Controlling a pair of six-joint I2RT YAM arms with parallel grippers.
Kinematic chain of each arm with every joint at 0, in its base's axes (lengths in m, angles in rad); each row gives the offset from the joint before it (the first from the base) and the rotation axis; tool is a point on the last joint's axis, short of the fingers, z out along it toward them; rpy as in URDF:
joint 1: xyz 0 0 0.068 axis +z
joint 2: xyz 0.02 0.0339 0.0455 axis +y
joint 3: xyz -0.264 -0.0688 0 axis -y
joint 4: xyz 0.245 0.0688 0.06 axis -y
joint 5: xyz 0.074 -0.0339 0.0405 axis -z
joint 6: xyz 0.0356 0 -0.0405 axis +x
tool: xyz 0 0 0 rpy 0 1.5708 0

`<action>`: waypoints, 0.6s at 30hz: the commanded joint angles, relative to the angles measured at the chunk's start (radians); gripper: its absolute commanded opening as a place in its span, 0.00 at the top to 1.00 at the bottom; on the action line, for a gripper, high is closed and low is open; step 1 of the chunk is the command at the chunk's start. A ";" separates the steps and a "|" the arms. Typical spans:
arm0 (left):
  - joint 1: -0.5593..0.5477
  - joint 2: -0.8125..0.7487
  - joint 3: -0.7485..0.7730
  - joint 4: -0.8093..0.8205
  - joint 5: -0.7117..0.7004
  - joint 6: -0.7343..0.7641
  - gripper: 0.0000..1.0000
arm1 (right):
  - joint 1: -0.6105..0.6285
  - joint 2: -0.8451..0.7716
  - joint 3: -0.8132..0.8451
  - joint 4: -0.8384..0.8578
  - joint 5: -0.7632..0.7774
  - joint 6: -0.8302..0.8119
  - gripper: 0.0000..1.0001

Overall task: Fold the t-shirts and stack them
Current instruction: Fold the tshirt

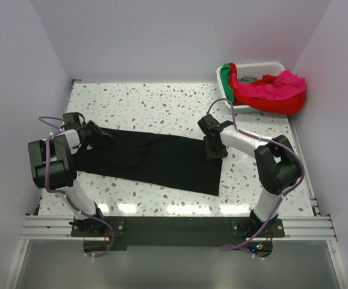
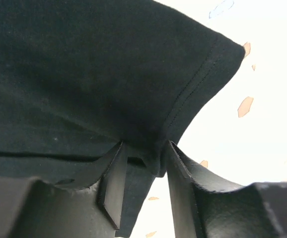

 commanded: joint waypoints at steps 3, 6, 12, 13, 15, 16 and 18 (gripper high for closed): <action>-0.003 0.058 0.035 0.006 -0.032 0.034 0.56 | -0.005 -0.003 -0.007 -0.005 -0.042 0.049 0.71; -0.002 0.083 0.047 0.006 -0.030 0.043 0.56 | -0.005 -0.015 -0.011 -0.035 -0.049 0.052 0.88; 0.000 0.110 0.061 0.016 -0.032 0.043 0.56 | -0.002 -0.060 -0.018 -0.097 -0.059 0.038 0.92; 0.000 0.113 0.064 0.016 -0.032 0.043 0.56 | -0.002 -0.069 -0.020 -0.104 -0.059 0.037 0.92; -0.002 0.123 0.068 0.016 -0.033 0.045 0.56 | -0.003 -0.092 -0.024 -0.124 -0.059 0.034 0.92; 0.000 0.124 0.070 0.016 -0.033 0.048 0.56 | -0.003 -0.097 -0.024 -0.128 -0.064 0.034 0.92; -0.002 0.133 0.070 0.019 -0.033 0.048 0.56 | -0.002 -0.112 -0.032 -0.131 -0.082 0.027 0.92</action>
